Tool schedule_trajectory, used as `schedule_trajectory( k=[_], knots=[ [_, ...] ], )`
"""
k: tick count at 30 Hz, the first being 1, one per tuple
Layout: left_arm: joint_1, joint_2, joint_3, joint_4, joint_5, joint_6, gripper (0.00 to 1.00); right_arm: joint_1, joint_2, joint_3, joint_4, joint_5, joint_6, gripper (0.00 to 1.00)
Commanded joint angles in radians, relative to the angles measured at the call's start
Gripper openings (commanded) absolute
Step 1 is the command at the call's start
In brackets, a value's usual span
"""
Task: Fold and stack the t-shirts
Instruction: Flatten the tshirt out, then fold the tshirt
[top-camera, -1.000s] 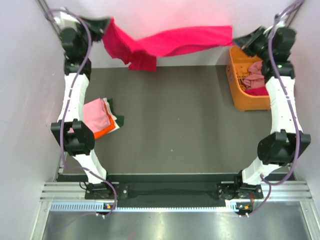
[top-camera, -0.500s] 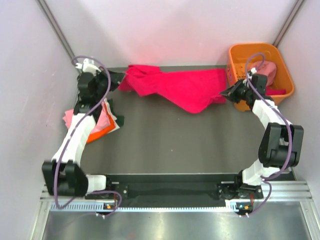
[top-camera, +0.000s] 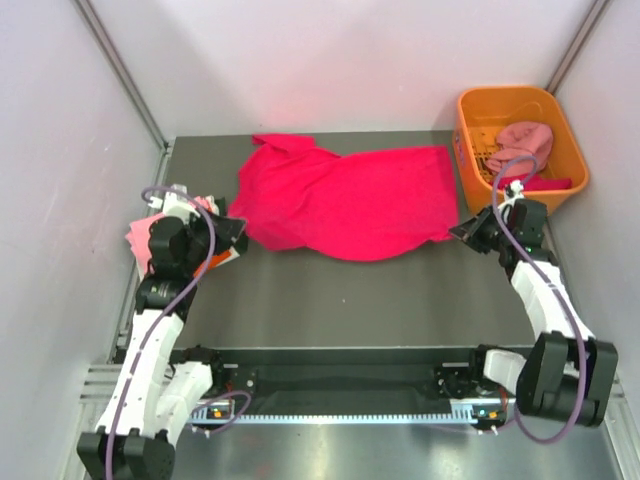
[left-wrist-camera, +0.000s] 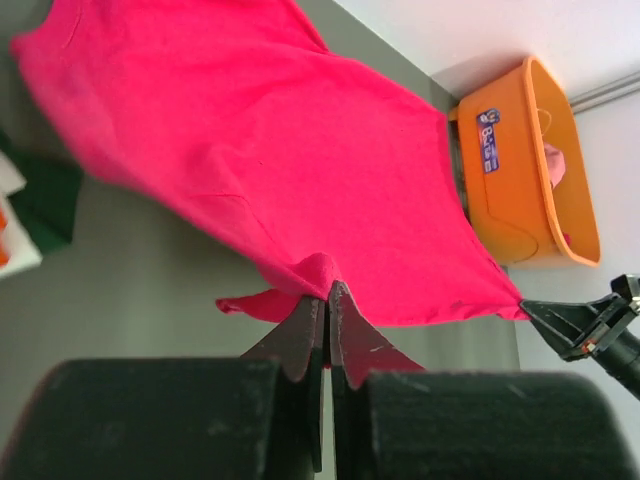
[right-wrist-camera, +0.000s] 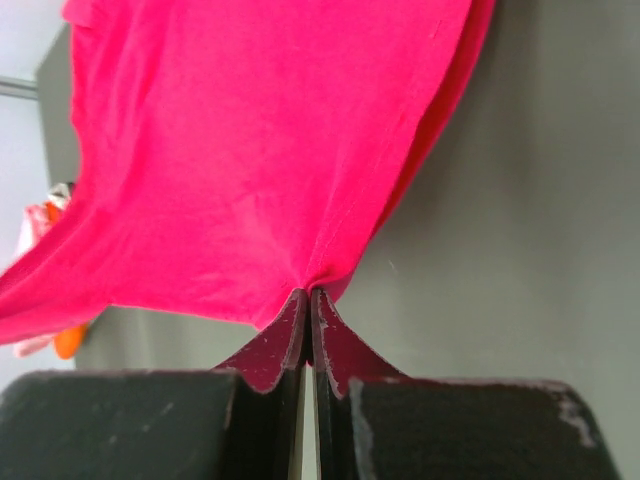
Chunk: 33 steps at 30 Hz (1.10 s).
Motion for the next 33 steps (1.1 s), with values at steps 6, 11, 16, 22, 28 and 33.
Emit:
schedule_trajectory(
  k=[6, 11, 16, 22, 28, 33],
  knots=[
    [-0.004, -0.197, -0.063, -0.221, -0.060, 0.032, 0.00, -0.044, -0.278, -0.095, -0.223, 0.141, -0.094, 0.00],
    [-0.004, -0.221, -0.065, -0.299, -0.116, -0.002, 0.00, -0.044, -0.374, -0.160, -0.260, 0.154, -0.106, 0.00],
    [-0.004, -0.197, -0.057, -0.263, -0.121, -0.024, 0.00, -0.041, -0.319, -0.197, -0.228, 0.133, -0.129, 0.00],
    [-0.004, -0.002, 0.017, -0.166, -0.124, -0.036, 0.00, -0.039, -0.219, -0.129, -0.191, 0.193, -0.125, 0.00],
    [-0.004, 0.188, 0.133, -0.098, -0.146, -0.036, 0.00, -0.039, -0.135, -0.048, -0.147, 0.208, -0.106, 0.00],
    [-0.004, 0.332, 0.208, -0.014, -0.141, -0.039, 0.00, -0.036, -0.061, -0.003, -0.104, 0.233, -0.086, 0.00]
  ],
)
